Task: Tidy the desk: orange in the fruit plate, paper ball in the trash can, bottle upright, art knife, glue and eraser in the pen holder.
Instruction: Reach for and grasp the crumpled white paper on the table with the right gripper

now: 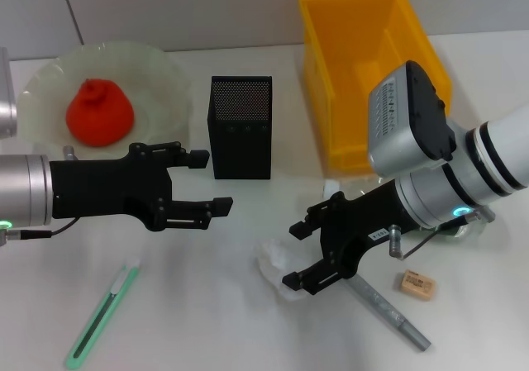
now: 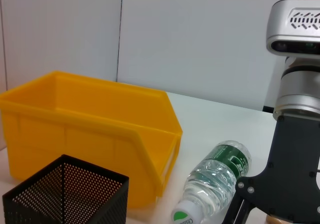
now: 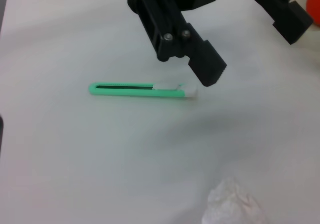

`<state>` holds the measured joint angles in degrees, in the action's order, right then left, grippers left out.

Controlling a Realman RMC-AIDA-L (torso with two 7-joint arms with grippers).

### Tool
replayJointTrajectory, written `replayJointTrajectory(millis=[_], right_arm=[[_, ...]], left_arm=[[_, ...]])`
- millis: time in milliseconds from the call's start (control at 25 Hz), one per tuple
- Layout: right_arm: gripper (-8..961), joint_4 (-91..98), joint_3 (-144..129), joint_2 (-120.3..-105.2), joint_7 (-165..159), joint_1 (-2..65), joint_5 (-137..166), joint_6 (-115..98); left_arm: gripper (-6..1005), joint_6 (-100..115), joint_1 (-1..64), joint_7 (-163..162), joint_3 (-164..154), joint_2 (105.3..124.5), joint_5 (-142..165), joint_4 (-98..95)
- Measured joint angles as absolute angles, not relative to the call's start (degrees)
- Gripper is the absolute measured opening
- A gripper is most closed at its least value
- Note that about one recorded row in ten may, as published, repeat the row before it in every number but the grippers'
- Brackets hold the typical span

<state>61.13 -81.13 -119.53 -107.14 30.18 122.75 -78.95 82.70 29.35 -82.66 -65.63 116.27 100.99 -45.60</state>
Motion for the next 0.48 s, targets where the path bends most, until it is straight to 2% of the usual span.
replayJointTrajectory(millis=[320, 480], right_arm=[[791, 60.72, -81.84, -119.53, -107.84, 30.06, 122.34, -77.36], [750, 60.14, -83.19, -119.54, -108.1, 30.24, 122.33, -76.82]], left_arm=[[825, 82.62, 29.34, -82.64, -65.65, 116.2, 100.99, -45.62], [825, 82.59, 29.33, -82.62, -65.65, 116.15, 100.99, -45.62]])
